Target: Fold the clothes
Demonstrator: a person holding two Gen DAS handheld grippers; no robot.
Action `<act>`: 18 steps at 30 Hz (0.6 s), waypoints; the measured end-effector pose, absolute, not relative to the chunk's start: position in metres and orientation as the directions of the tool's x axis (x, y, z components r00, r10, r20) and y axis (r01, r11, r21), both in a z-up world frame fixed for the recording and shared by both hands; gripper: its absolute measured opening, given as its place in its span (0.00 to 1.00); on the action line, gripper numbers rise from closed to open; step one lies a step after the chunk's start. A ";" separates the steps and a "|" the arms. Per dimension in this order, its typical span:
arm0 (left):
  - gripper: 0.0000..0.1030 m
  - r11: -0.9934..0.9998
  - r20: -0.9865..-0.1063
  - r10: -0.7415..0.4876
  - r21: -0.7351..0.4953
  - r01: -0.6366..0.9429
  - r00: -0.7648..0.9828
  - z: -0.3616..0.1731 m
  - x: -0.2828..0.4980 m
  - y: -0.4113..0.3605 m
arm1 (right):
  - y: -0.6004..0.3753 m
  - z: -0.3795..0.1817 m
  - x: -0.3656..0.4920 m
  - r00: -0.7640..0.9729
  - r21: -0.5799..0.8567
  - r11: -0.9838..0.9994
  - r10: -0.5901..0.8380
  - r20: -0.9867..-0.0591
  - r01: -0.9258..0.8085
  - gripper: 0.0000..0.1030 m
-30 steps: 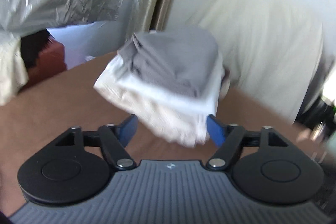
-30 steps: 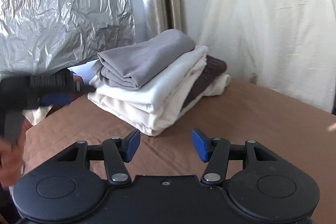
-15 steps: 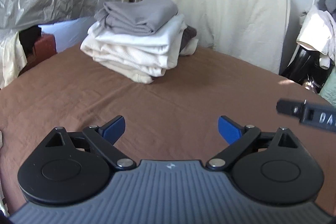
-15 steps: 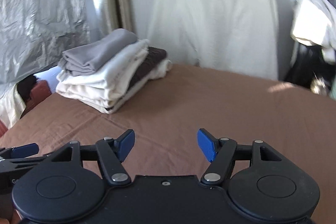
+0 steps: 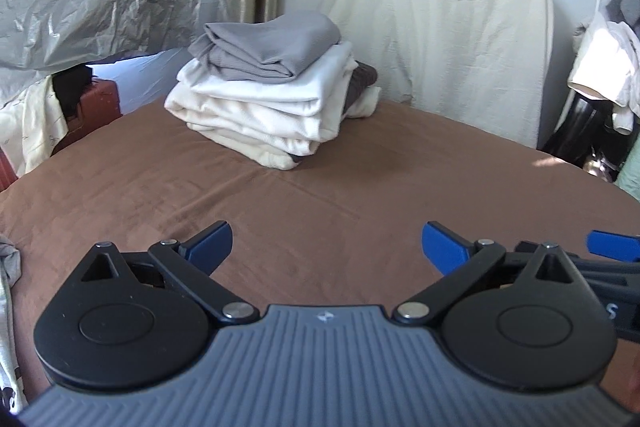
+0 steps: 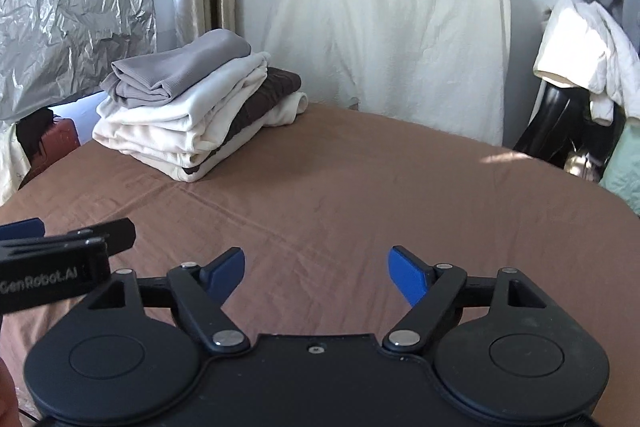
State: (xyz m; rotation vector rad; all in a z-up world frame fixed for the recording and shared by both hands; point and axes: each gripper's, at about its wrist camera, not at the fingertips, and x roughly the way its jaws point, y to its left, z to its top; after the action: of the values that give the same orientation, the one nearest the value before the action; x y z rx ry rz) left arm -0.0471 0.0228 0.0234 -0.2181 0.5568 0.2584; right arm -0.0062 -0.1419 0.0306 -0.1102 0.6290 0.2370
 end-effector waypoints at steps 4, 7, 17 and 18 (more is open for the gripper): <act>1.00 0.946 -0.522 0.197 -0.121 -0.301 0.830 0.022 -0.050 0.022 | -0.141 0.033 -0.011 0.793 -0.044 0.967 0.179 -0.583 -0.251 0.81; 1.00 0.949 -0.517 0.194 -0.117 -0.294 0.833 0.020 -0.051 0.021 | -0.140 0.035 -0.014 0.800 -0.054 0.967 0.175 -0.574 -0.250 0.84; 1.00 0.957 -0.527 0.187 -0.094 -0.275 0.829 0.016 -0.047 0.016 | -0.145 0.032 -0.019 0.799 -0.060 0.969 0.164 -0.578 -0.242 0.86; 1.00 0.956 -0.526 0.186 -0.097 -0.276 0.830 0.015 -0.047 0.016 | -0.145 0.032 -0.018 0.799 -0.058 0.969 0.164 -0.579 -0.242 0.86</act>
State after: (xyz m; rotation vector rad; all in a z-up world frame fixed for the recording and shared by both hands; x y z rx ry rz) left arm -0.0467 0.0164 0.0155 -0.1719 0.5386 0.2462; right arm -0.0185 -0.1448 0.0323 -0.1318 0.6079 0.2186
